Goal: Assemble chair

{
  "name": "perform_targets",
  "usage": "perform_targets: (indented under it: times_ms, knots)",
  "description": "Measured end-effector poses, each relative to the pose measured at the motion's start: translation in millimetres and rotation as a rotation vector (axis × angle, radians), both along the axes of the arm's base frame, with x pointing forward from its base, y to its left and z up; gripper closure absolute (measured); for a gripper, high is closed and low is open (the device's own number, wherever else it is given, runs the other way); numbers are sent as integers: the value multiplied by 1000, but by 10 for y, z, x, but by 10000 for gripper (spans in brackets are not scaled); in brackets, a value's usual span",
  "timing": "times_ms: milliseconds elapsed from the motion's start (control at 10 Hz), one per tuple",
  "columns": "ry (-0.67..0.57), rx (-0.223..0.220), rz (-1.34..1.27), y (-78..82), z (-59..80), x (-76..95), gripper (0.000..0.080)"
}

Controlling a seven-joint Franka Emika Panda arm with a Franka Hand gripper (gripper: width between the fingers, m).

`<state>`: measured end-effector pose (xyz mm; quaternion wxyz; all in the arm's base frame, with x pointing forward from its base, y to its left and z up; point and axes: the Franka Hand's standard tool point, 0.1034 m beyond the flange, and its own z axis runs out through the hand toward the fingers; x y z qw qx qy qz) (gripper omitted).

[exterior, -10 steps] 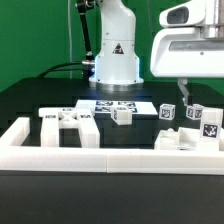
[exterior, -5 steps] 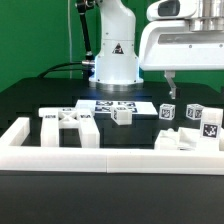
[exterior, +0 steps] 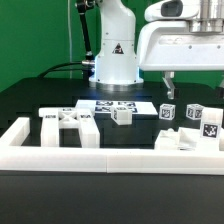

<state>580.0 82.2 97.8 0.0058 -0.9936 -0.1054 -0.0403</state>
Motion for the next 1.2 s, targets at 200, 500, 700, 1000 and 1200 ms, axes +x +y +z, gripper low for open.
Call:
perform_targets:
  times_ms: [200, 500, 700, 1000, 1200]
  knots:
    - [14, -9, 103, -303, 0, -33, 150]
    - [16, -9, 78, -309, -15, -37, 150]
    - [13, -18, 169, -525, -43, -161, 150]
    - [43, -20, 137, -864, -233, -564, 150]
    - [48, -19, 138, -842, -254, -571, 150]
